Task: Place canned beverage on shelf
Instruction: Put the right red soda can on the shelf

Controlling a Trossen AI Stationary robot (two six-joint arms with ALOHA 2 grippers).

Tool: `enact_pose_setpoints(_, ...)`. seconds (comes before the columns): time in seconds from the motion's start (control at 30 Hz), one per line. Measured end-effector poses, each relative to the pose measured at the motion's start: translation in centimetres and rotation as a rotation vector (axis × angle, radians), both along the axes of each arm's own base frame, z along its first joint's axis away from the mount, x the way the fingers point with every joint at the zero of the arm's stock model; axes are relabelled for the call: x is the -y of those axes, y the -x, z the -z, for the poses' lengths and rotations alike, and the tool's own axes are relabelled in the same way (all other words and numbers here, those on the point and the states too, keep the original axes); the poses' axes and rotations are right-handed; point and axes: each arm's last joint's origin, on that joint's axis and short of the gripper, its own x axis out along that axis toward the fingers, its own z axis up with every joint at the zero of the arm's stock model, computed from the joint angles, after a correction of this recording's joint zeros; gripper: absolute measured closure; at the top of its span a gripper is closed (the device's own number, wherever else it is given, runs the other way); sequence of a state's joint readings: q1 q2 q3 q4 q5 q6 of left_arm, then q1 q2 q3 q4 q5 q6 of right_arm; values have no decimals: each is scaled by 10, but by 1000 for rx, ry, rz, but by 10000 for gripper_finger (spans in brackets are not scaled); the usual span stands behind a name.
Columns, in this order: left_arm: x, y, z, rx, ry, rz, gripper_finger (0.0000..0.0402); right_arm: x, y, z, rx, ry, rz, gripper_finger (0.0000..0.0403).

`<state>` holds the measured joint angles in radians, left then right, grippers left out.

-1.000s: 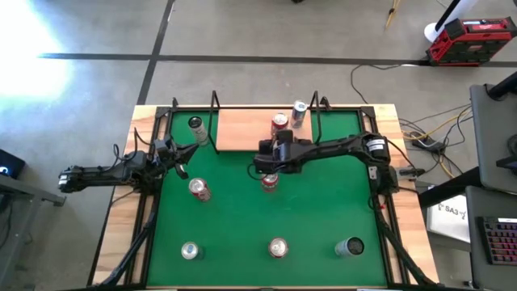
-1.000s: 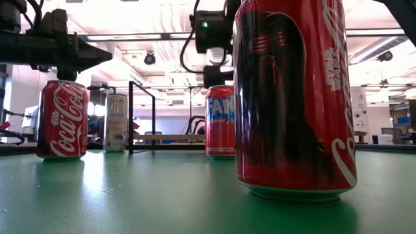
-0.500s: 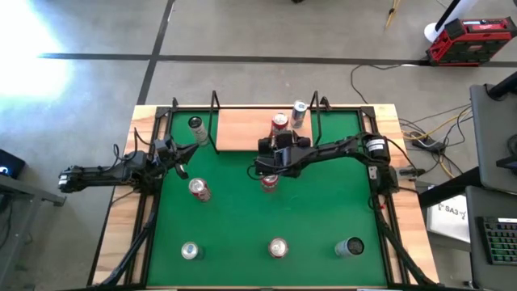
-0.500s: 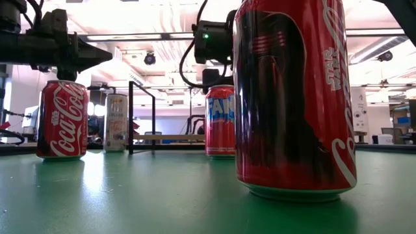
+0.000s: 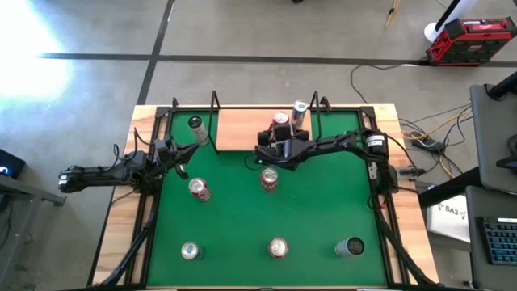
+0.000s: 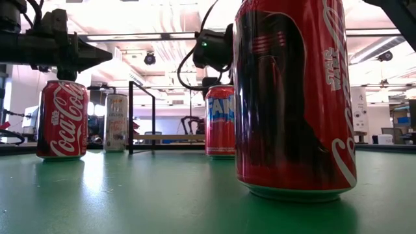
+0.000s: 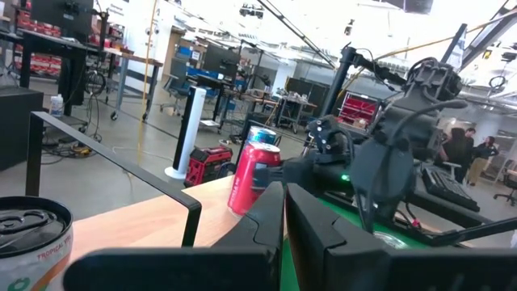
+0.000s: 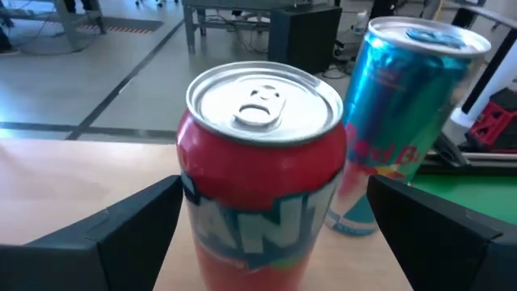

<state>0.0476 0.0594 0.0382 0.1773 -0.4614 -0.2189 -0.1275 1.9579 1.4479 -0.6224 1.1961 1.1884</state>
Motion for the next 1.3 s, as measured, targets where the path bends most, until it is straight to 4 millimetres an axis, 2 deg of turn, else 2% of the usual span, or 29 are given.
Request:
enact_pose_setpoints(0.33, 0, 0, 0, 0, 0, 0, 402, 9, -5, -1, 63, -37, -8, 19)
enact_pose_setpoints(0.53, 0, 0, 0, 0, 0, 0, 402, 14, -9, 9, 64, -32, -6, 22)
enact_pose_setpoints(0.63, 0, 0, 0, -1, 0, 0, 402, 14, -11, 14, 58, -32, -5, 41)
enact_pose_setpoints(0.87, 0, 0, 0, -1, 0, 0, 402, 15, -12, 18, 53, -33, -3, 122)
enact_pose_setpoints(1.1, 0, 0, 0, -1, 0, 0, 402, 16, -13, 16, 80, -30, 0, 122)
enact_pose_setpoints(1.3, 0, 0, 0, 0, 0, 0, 402, 31, -17, 6, 60, -27, 5, 119)
